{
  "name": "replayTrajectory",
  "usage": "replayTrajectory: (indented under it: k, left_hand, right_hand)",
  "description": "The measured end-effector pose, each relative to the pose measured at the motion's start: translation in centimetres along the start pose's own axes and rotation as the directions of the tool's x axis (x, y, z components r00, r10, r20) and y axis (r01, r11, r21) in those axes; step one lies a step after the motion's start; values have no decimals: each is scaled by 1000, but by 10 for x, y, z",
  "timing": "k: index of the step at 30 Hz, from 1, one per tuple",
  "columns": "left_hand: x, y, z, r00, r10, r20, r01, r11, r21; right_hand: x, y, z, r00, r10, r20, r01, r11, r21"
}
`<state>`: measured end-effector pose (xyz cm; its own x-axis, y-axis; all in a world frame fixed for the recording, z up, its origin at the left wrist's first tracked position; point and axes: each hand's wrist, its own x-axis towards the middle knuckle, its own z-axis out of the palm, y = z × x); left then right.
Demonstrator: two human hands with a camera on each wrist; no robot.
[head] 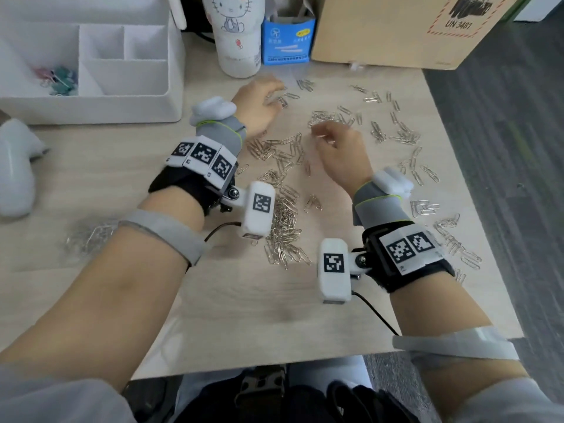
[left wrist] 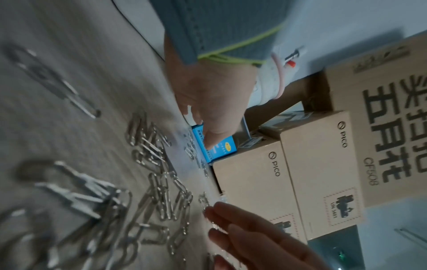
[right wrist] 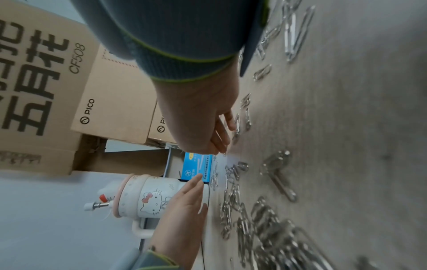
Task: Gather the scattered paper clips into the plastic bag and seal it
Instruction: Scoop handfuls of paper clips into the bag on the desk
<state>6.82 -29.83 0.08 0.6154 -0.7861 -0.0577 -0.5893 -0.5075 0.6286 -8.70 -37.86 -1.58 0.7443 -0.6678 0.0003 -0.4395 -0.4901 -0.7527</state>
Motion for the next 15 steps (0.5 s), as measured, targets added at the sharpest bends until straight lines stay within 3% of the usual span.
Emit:
replayTrajectory:
  k: [7, 15]
  left_hand:
    - [16, 8, 6, 986, -70, 151, 41, 981, 190]
    - [0, 2, -3, 990, 30, 139, -61, 972, 228]
  right_hand:
    - [21, -7, 1, 997, -62, 39, 64, 996, -60]
    - [14, 3, 11, 995, -89, 51, 91, 995, -36]
